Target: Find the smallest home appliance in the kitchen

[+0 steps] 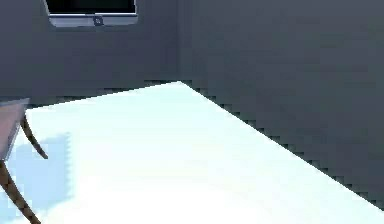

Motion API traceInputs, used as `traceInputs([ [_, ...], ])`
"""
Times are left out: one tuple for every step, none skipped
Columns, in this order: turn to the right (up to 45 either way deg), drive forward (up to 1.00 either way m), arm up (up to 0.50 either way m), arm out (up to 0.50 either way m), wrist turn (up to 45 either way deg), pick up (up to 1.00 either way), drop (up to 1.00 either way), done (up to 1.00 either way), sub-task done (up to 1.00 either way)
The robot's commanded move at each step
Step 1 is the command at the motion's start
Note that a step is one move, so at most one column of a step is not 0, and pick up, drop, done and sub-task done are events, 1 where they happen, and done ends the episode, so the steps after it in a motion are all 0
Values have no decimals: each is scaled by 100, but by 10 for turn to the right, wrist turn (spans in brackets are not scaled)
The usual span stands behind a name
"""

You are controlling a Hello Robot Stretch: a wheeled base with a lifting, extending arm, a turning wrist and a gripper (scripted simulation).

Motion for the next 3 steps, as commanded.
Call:
traceInputs([
  [450, 0, 0, 0, 0, 0, 0, 0, 0],
  [450, 0, 0, 0, 0, 0, 0, 0, 0],
  [0, 100, 0, 0, 0, 0, 0, 0, 0],
])
